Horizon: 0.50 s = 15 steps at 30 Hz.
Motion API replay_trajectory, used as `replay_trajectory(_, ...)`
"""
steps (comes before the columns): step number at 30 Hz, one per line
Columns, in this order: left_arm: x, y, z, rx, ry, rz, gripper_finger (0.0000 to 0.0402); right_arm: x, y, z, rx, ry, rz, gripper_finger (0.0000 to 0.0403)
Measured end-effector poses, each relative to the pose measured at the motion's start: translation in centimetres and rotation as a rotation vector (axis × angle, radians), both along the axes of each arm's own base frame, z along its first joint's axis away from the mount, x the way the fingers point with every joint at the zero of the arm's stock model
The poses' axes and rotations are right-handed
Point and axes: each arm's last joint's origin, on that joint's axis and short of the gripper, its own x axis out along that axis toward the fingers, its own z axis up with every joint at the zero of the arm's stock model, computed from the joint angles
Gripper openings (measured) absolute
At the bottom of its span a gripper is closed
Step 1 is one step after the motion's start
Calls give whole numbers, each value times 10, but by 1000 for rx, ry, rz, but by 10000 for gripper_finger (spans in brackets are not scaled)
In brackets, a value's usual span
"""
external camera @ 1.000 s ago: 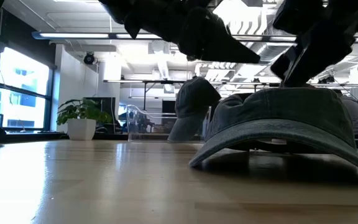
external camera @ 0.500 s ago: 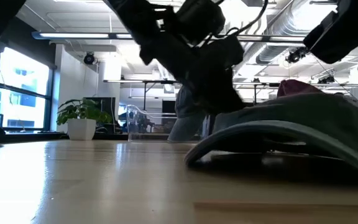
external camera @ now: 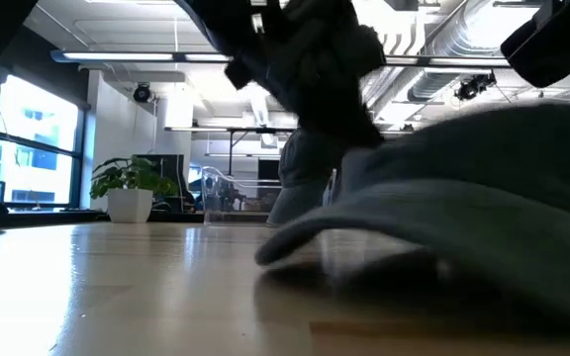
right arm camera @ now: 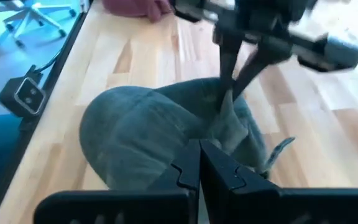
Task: Pick & Place hat
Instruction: Put the black cap into the left transparent bin
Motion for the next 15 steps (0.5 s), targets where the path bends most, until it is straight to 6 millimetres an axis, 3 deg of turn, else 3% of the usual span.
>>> replay_trajectory(5,-15,4,37,110,-40,65,4,-6,4,1,-91,-59,-44,2)
replay_trajectory(9,-33,0,73,276,-80,220,3,-11,7,3,-189,-118,-96,1)
replay_trajectory(12,-44,-13,96,478,-142,415,2,-13,8,4,-231,-155,-145,2)
replay_trajectory(15,-50,-36,105,681,-196,561,1,-14,8,5,-261,-167,-160,1)
